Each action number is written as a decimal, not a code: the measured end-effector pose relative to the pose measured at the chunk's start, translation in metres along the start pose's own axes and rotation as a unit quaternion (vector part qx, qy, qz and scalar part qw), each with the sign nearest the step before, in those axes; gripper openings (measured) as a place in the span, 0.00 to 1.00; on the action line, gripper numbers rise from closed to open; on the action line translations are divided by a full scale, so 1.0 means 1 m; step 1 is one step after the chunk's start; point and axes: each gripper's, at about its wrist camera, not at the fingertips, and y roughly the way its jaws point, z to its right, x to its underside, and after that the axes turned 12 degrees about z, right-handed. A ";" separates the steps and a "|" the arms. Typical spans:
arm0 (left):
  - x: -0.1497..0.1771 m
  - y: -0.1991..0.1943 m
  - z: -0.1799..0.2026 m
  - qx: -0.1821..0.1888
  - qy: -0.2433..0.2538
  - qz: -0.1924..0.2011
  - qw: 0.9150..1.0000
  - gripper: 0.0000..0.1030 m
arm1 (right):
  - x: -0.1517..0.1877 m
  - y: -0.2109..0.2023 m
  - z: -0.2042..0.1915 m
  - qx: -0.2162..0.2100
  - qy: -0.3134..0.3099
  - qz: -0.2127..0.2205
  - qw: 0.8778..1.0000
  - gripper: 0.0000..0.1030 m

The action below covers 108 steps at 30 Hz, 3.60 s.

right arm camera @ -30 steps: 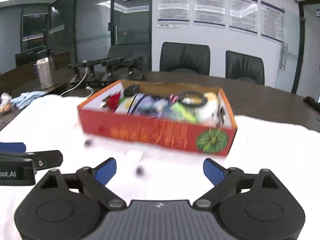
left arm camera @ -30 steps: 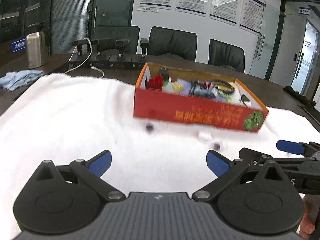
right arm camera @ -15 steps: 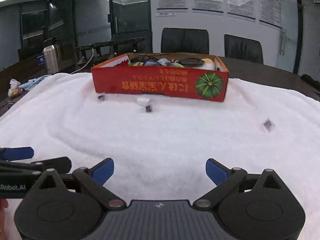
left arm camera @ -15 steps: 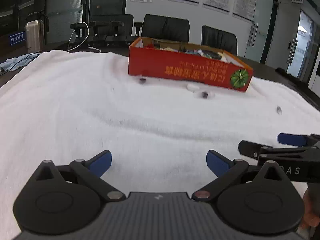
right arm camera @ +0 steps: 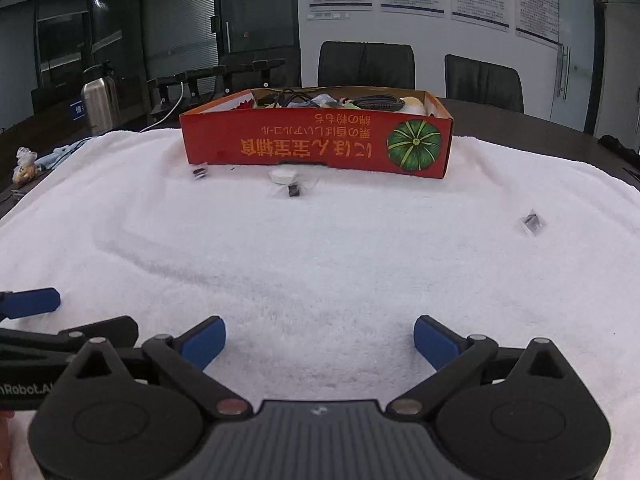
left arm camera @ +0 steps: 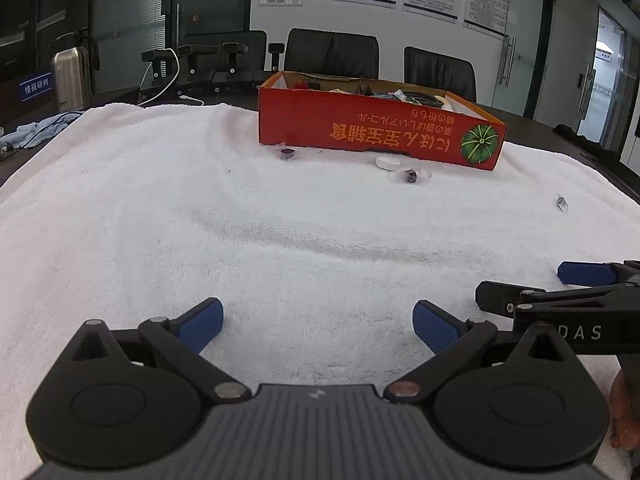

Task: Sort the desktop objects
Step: 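Grasp a small dark piece with the left tool while the right tool grasps the white cap, then lower the dark piece and white cap into the box and open both tools, then move both tools back over the last small dark pieces on the towel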

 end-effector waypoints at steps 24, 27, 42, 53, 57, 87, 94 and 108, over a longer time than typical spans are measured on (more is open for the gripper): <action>-0.118 0.161 -0.042 0.022 0.036 -0.012 0.999 0.77 | -0.090 0.120 0.006 -0.127 -0.078 0.046 0.988 0.71; -0.116 0.179 -0.044 0.011 0.015 -0.025 1.000 0.52 | -0.093 0.141 0.004 -0.130 -0.065 0.039 0.989 0.67; -0.098 0.185 -0.055 0.040 -0.048 0.001 0.998 0.09 | -0.087 0.168 0.008 -0.128 -0.030 0.027 0.991 0.26; -0.126 0.131 -0.032 0.078 -0.007 0.081 0.994 0.06 | -0.101 0.127 0.007 -0.133 -0.039 0.124 0.983 0.26; -0.152 0.119 -0.029 0.092 -0.016 0.093 0.991 0.06 | -0.126 0.111 0.016 -0.130 -0.027 0.156 0.979 0.26; -0.228 0.222 0.056 0.041 0.014 -0.011 0.999 1.00 | -0.216 0.210 0.120 -0.002 0.057 -0.051 0.997 0.73; -0.221 0.202 0.040 -0.027 0.044 -0.034 0.998 1.00 | -0.218 0.178 0.093 0.013 0.011 -0.038 0.999 0.85; -0.152 0.107 0.017 -0.032 0.010 -0.015 0.999 1.00 | -0.164 0.086 0.062 -0.037 -0.007 0.007 0.999 0.91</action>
